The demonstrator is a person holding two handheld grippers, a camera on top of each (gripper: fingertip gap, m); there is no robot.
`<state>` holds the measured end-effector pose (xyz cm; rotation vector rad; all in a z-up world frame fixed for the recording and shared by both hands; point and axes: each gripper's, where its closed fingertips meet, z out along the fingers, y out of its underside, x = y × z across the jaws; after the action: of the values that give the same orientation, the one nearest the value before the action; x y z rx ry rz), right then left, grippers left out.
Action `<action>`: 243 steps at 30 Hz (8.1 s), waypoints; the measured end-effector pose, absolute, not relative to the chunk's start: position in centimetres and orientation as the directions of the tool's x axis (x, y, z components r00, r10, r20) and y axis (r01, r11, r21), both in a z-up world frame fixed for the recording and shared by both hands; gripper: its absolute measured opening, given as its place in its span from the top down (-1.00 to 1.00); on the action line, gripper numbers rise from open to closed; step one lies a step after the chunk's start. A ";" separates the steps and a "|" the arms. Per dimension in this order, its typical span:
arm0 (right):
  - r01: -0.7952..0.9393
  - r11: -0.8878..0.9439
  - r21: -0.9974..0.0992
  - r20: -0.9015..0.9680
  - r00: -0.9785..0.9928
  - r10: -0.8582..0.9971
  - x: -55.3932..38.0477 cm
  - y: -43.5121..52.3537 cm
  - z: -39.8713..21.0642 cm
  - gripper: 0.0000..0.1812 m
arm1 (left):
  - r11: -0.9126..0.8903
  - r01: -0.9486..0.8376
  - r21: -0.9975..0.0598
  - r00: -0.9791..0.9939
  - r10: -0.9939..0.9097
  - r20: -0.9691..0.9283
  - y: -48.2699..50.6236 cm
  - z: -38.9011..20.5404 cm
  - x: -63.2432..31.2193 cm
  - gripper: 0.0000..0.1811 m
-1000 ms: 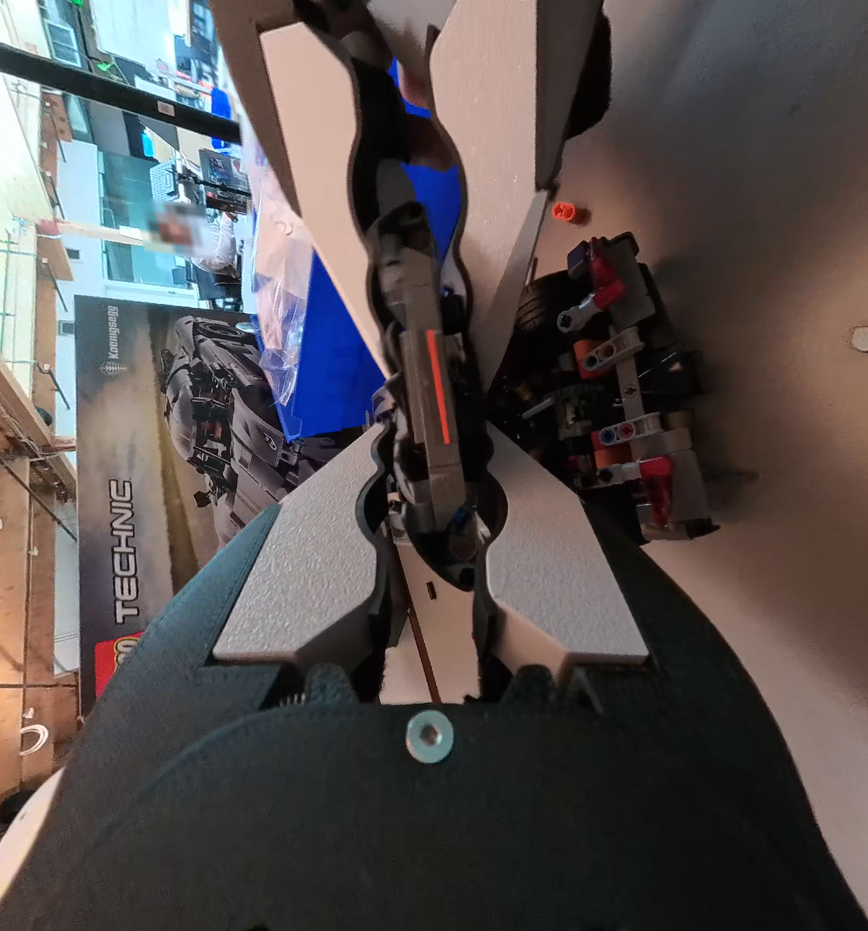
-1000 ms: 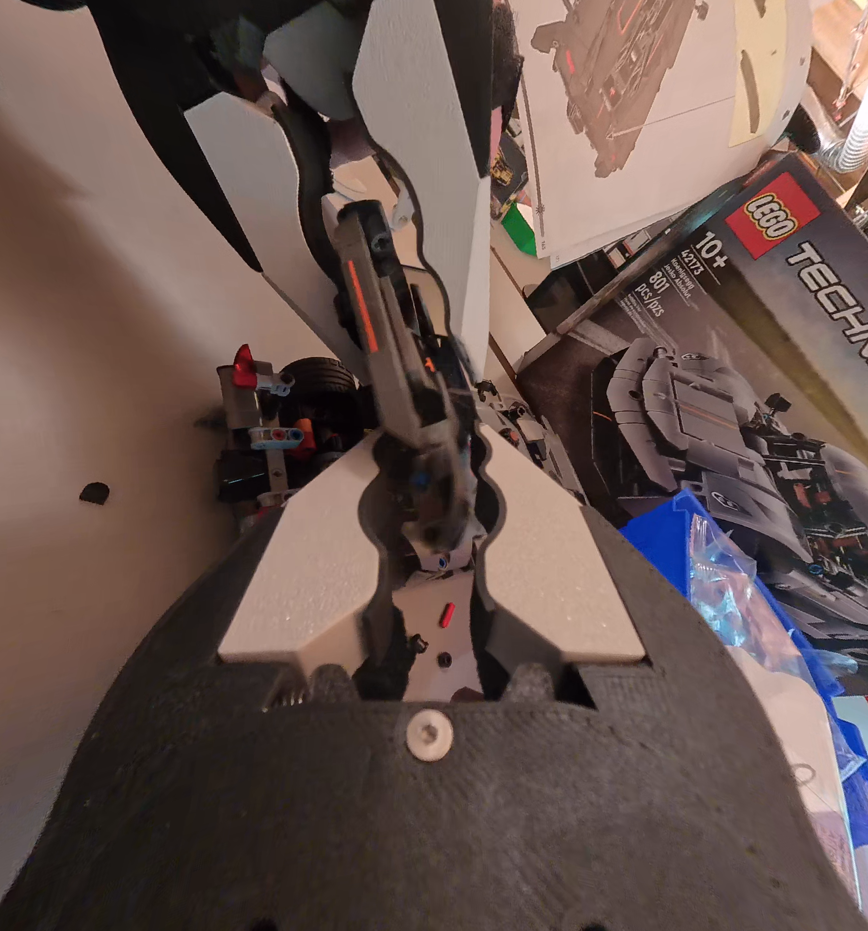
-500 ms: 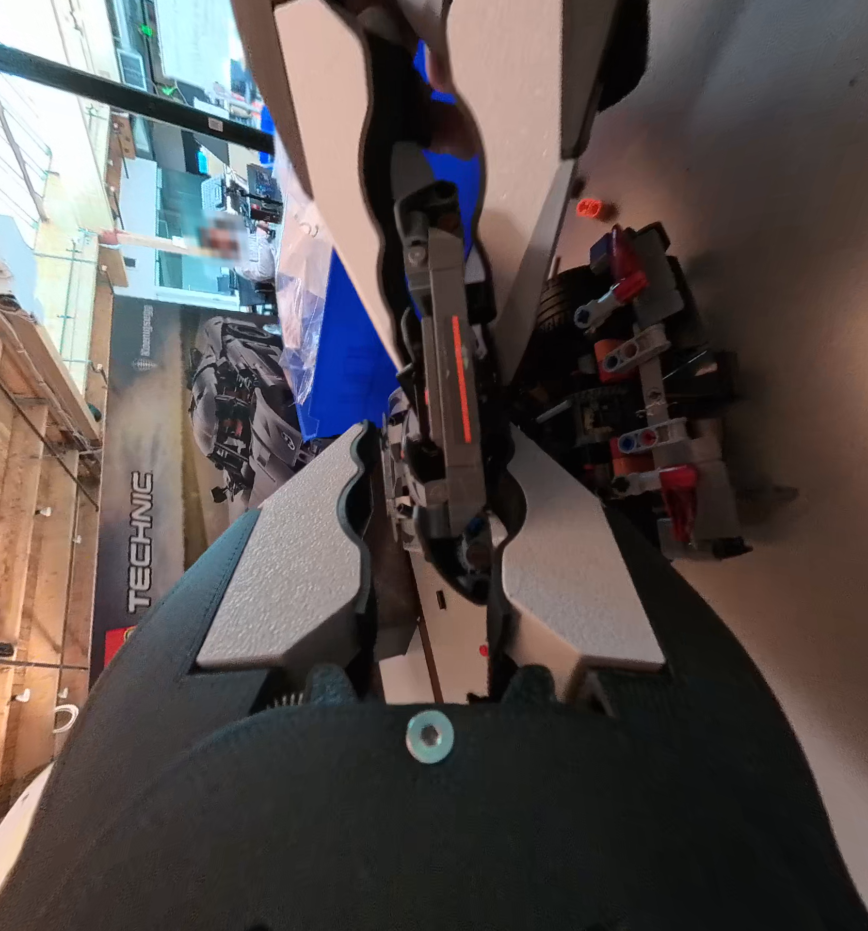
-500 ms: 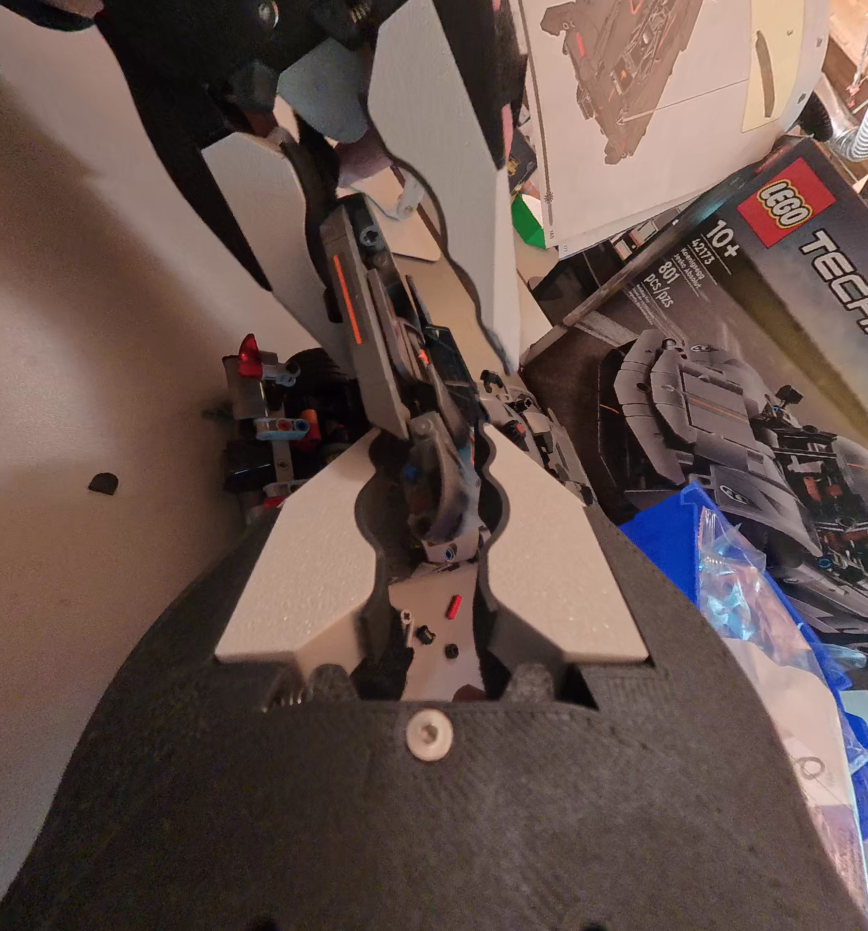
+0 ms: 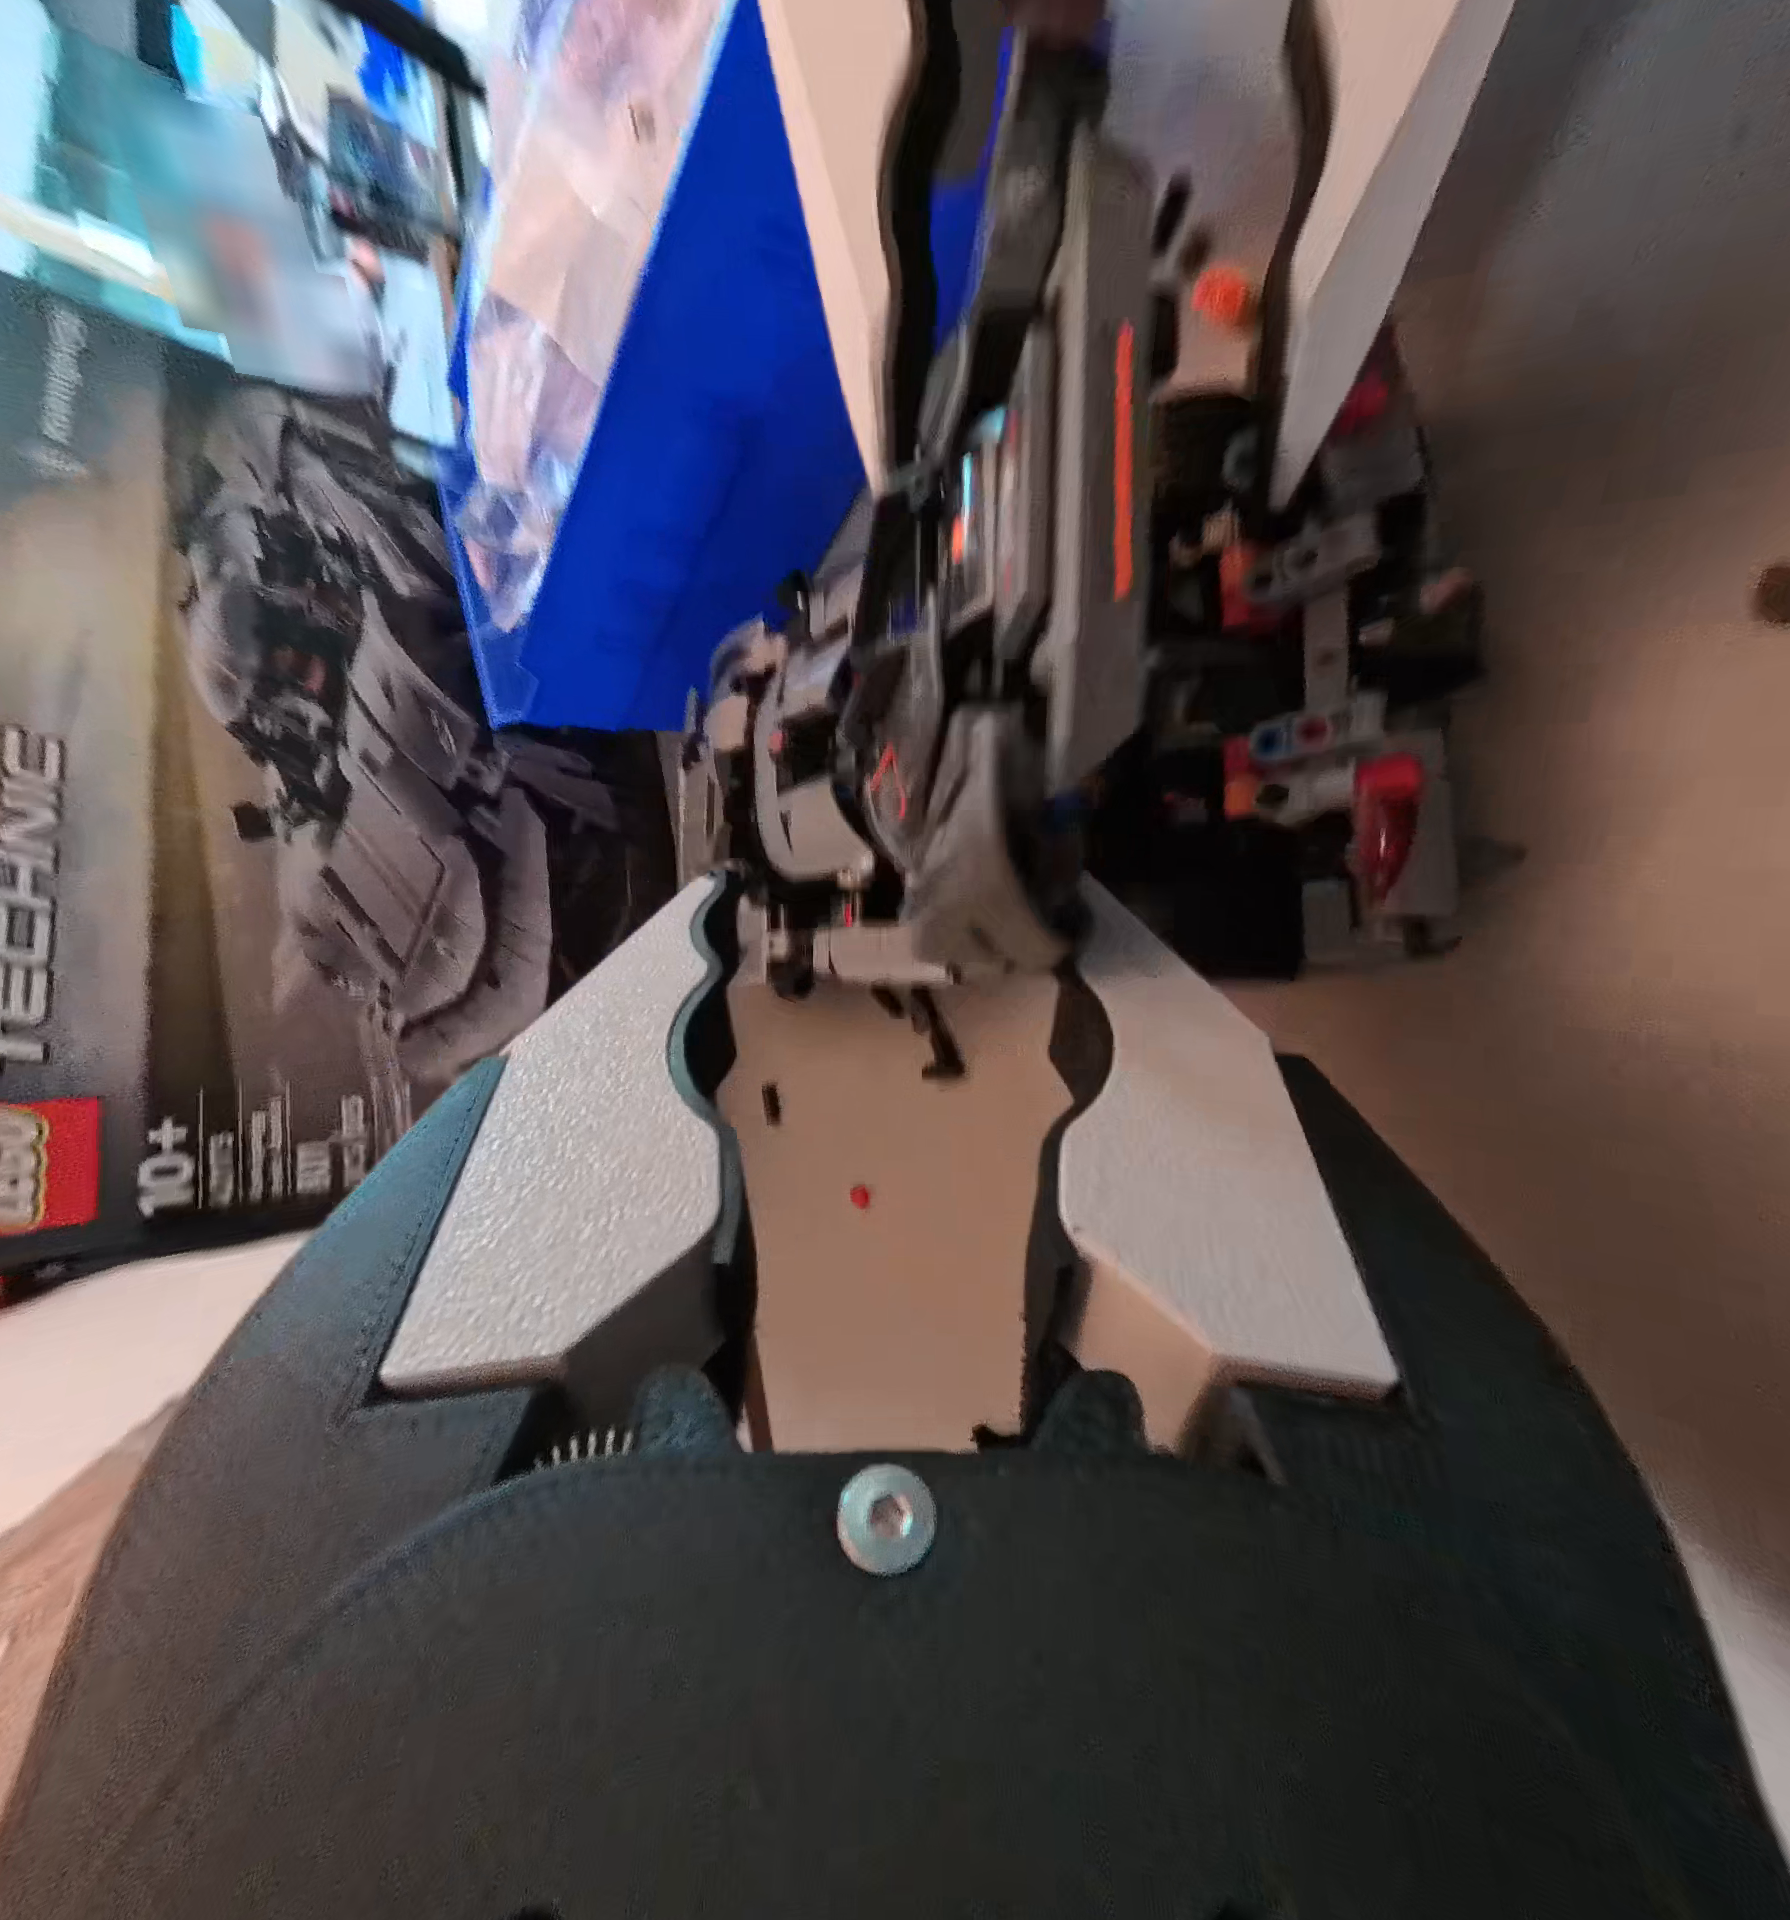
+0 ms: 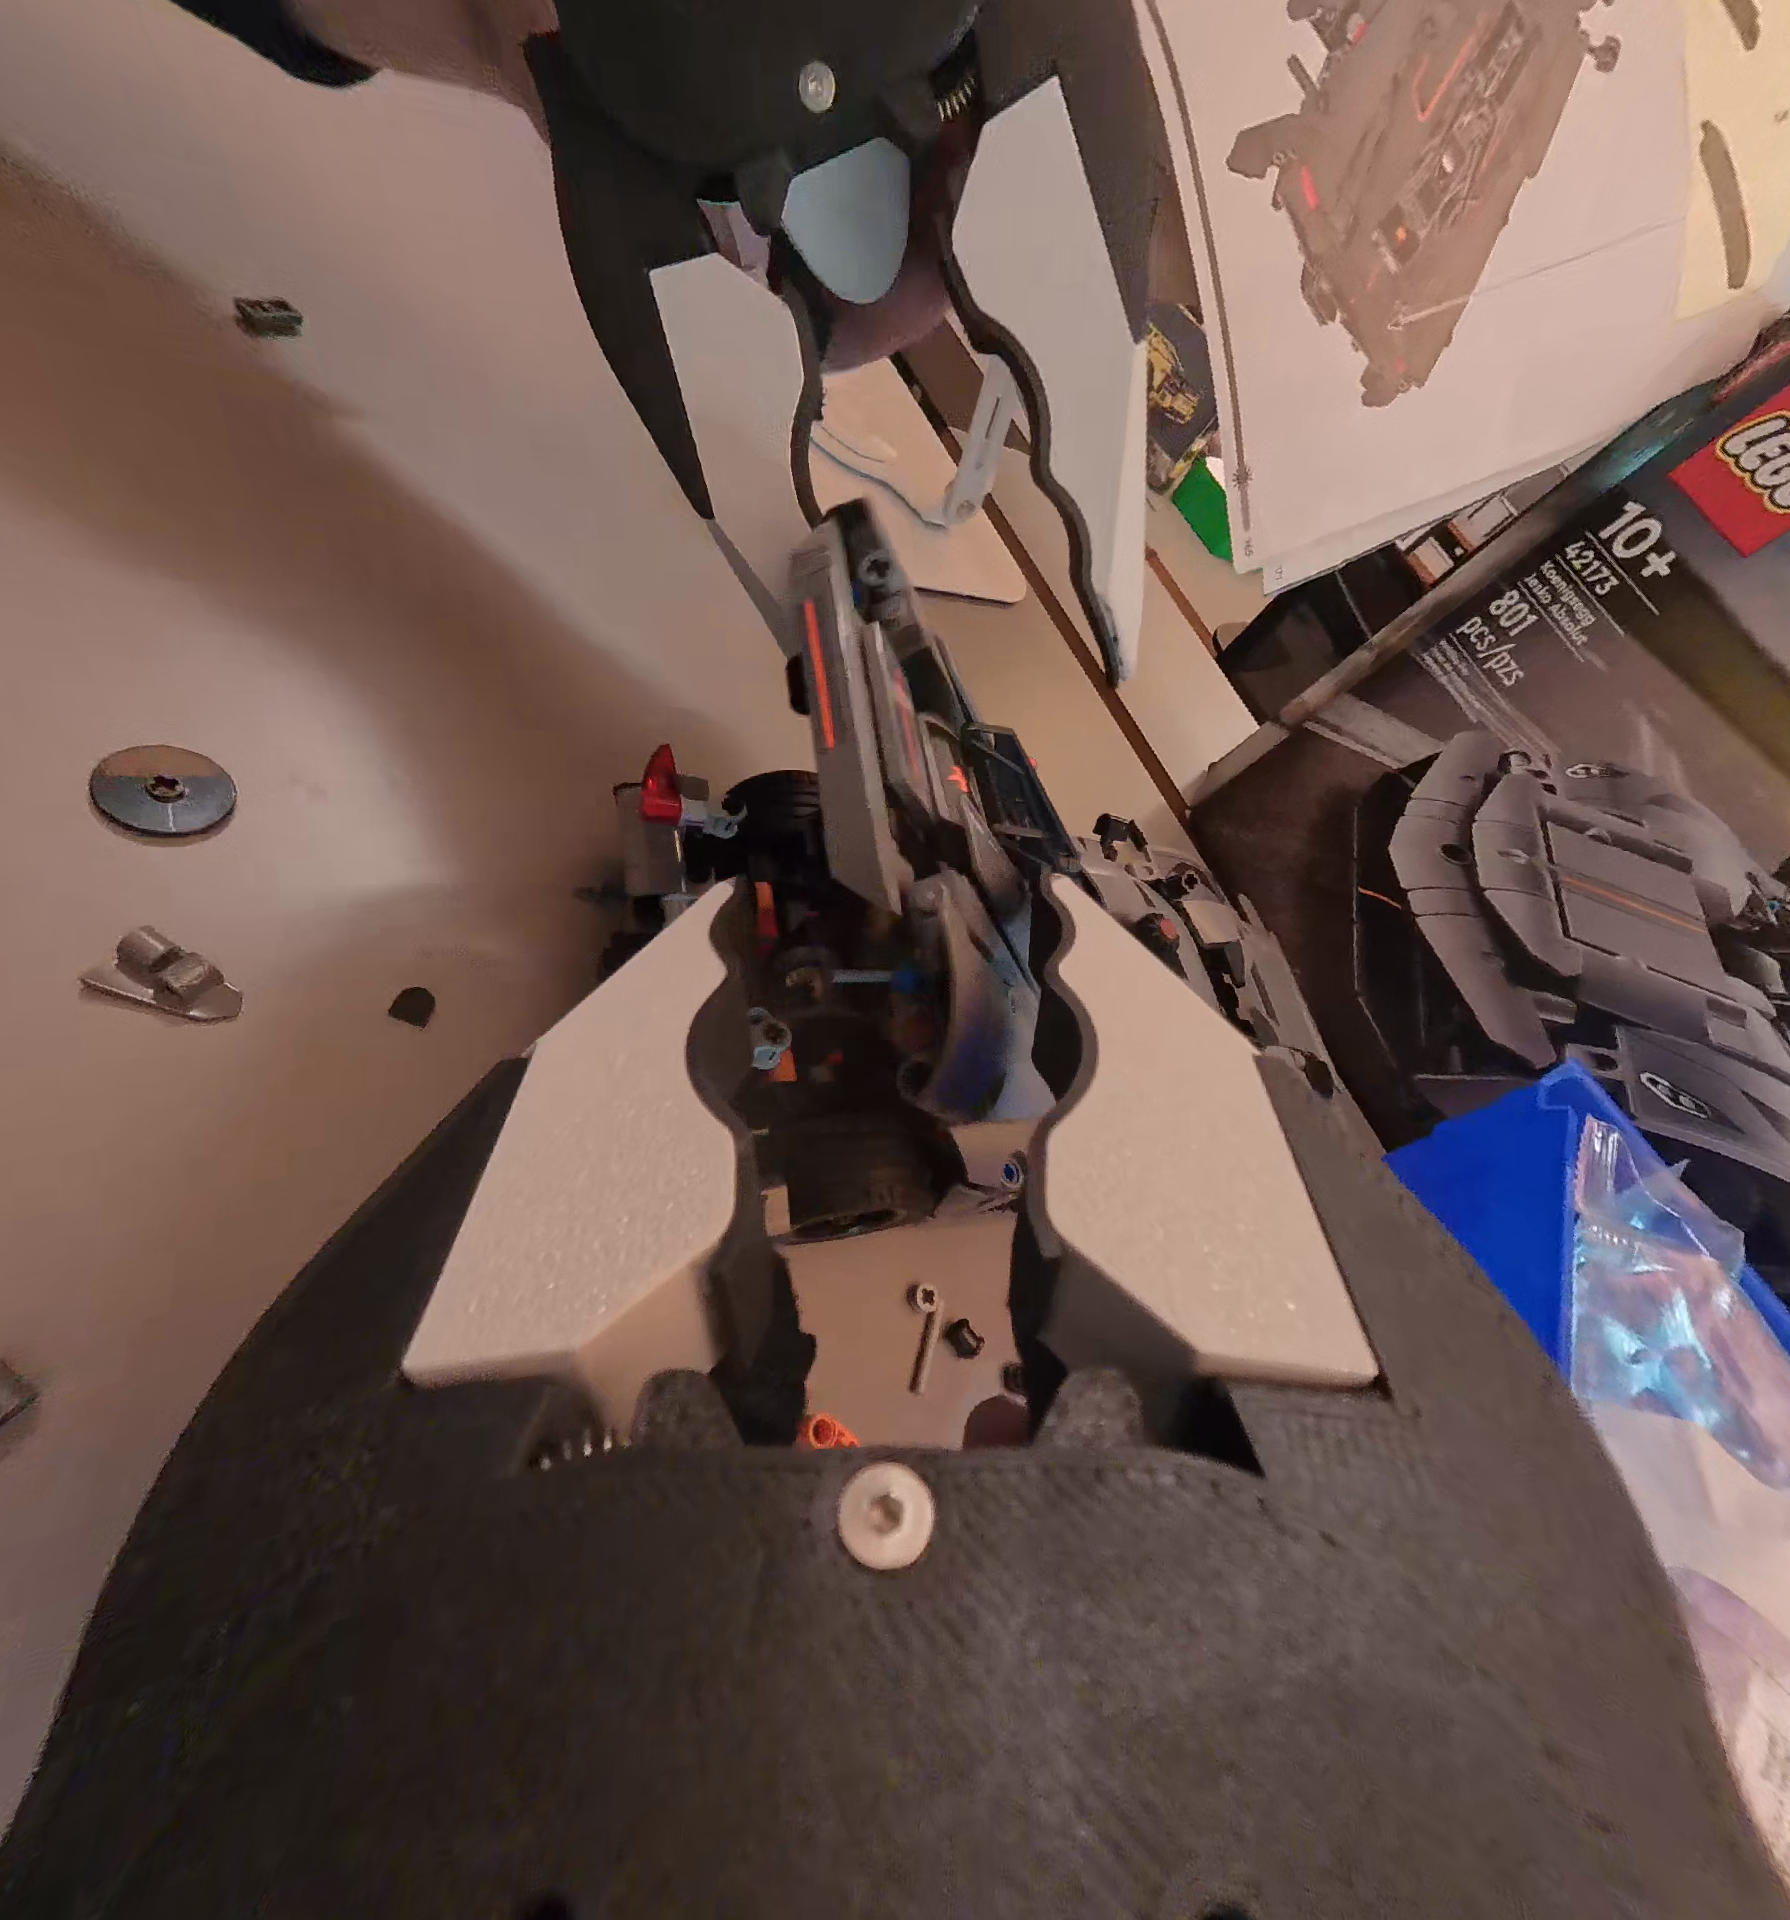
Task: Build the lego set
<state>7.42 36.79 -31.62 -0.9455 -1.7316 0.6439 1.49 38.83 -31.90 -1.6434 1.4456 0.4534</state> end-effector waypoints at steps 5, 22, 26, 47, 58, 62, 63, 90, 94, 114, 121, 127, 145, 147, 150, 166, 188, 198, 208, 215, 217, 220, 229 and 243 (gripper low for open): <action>0.275 0.544 -0.793 0.521 -0.156 0.839 8.2 37.2 -30.5 0.42 | -0.034 -0.898 -0.438 0.363 -0.619 -0.696 37.1 -30.7 1.0 0.28; 0.481 -0.195 -0.855 -0.175 0.086 0.981 11.5 38.6 -27.6 0.54 | -0.562 -0.091 -0.822 0.711 -0.614 0.341 33.5 -30.5 3.1 0.55; 0.478 -0.358 -0.802 -0.331 0.144 0.933 11.6 38.4 -28.1 0.48 | -0.599 -0.017 -0.801 0.715 -0.567 0.409 34.0 -30.4 2.6 0.52; 0.414 -0.625 -0.662 -0.587 0.231 0.776 11.0 39.5 -29.6 0.49 | -0.637 0.268 -0.723 0.573 -0.497 0.651 34.1 -30.6 1.1 0.60; 0.449 -0.636 -0.627 -0.605 0.232 0.761 10.5 39.6 -30.6 0.54 | -0.656 0.332 -0.678 0.498 -0.489 0.716 34.9 -30.1 2.5 0.59; 0.464 -0.630 -0.623 -0.601 0.231 0.765 10.4 39.5 -31.0 0.56 | -0.664 0.318 -0.677 0.502 -0.489 0.714 34.9 -30.3 2.6 0.58; 0.467 -0.627 -0.623 -0.599 0.231 0.767 10.4 39.5 -31.0 0.57 | -0.669 0.319 -0.671 0.499 -0.484 0.719 34.9 -30.3 2.5 0.57; 0.553 0.129 -0.823 0.139 -0.025 0.990 11.9 35.9 -28.9 0.50 | -0.350 -0.310 -0.884 0.768 -0.641 -0.016 33.4 -31.0 2.9 0.50; 0.587 0.359 -0.725 0.355 -0.129 0.926 10.9 34.9 -30.6 0.48 | -0.246 -0.535 -0.808 0.695 -0.672 -0.255 33.6 -32.7 4.8 0.45; 0.582 0.502 -0.640 0.526 -0.144 0.838 9.7 34.7 -31.6 0.51 | -0.107 -0.739 -0.666 0.551 -0.665 -0.504 34.7 -33.3 7.1 0.78; 0.615 0.674 -0.409 0.735 -0.215 0.643 8.0 35.8 -31.9 0.66 | -0.122 -0.644 -0.755 0.593 -0.703 -0.392 34.3 -31.2 7.8 0.78; 0.600 0.695 -0.397 0.770 -0.194 0.608 7.3 35.8 -31.1 0.81 | -0.122 -0.595 -0.794 0.611 -0.710 -0.349 33.8 -30.2 7.5 0.75; 0.581 0.685 -0.441 0.797 -0.099 0.596 8.2 35.0 -28.7 0.82 | 0.031 -0.727 -0.686 0.620 -0.402 -0.674 37.8 -30.3 3.6 0.02; 0.575 0.687 -0.445 0.797 -0.096 0.596 8.2 34.9 -28.7 0.82 | 0.074 -0.732 -0.677 0.603 -0.392 -0.695 38.4 -30.2 4.1 0.12; 0.582 0.684 -0.439 0.801 -0.091 0.592 8.2 35.5 -29.4 0.82 | 0.082 -0.750 -0.656 0.579 -0.399 -0.711 39.6 -30.7 4.1 0.13; 0.538 0.741 -0.402 0.863 -0.049 0.504 7.0 35.8 -29.9 0.81 | 0.222 -0.712 -0.666 0.541 -0.430 -0.723 40.4 -31.5 6.4 0.53; 0.495 0.752 -0.435 0.862 -0.014 0.507 7.0 36.2 -30.8 0.81 | 0.266 -0.688 -0.675 0.517 -0.473 -0.714 40.3 -31.5 6.6 0.33; 0.474 0.763 -0.440 0.864 -0.008 0.504 7.0 36.2 -30.6 0.81 | 0.255 -0.652 -0.714 0.527 -0.524 -0.669 40.0 -31.8 7.0 0.49; 0.472 0.761 -0.445 0.862 -0.003 0.506 7.0 36.4 -30.7 0.81 | 0.244 -0.695 -0.677 0.529 -0.464 -0.711 40.7 -31.8 6.3 0.63; 0.476 0.760 -0.442 0.865 0.000 0.503 6.9 36.3 -30.7 0.81 | 0.256 -0.706 -0.660 0.513 -0.458 -0.726 40.8 -31.8 6.1 0.65; 0.478 0.759 -0.442 0.863 -0.004 0.505 6.8 36.3 -30.9 0.81 | 0.266 -0.715 -0.646 0.497 -0.456 -0.738 40.8 -31.9 6.2 0.63; 0.485 0.760 -0.433 0.865 -0.013 0.501 6.7 36.3 -31.2 0.81 | 0.275 -0.728 -0.627 0.476 -0.456 -0.752 40.8 -32.2 6.4 0.57; 0.487 0.783 -0.386 0.895 -0.010 0.447 6.6 36.3 -31.4 0.81 | 0.298 -0.782 -0.547 0.416 -0.405 -0.814 41.1 -32.3 6.1 0.61; 0.495 0.798 -0.343 0.919 -0.001 0.395 6.6 36.4 -31.5 0.81 | 0.299 -0.781 -0.548 0.423 -0.392 -0.817 41.2 -32.3 6.3 0.59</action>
<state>6.64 36.41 -31.53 -0.7206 -1.6154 -0.0904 6.35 41.15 -32.27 -1.3123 1.1805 0.3599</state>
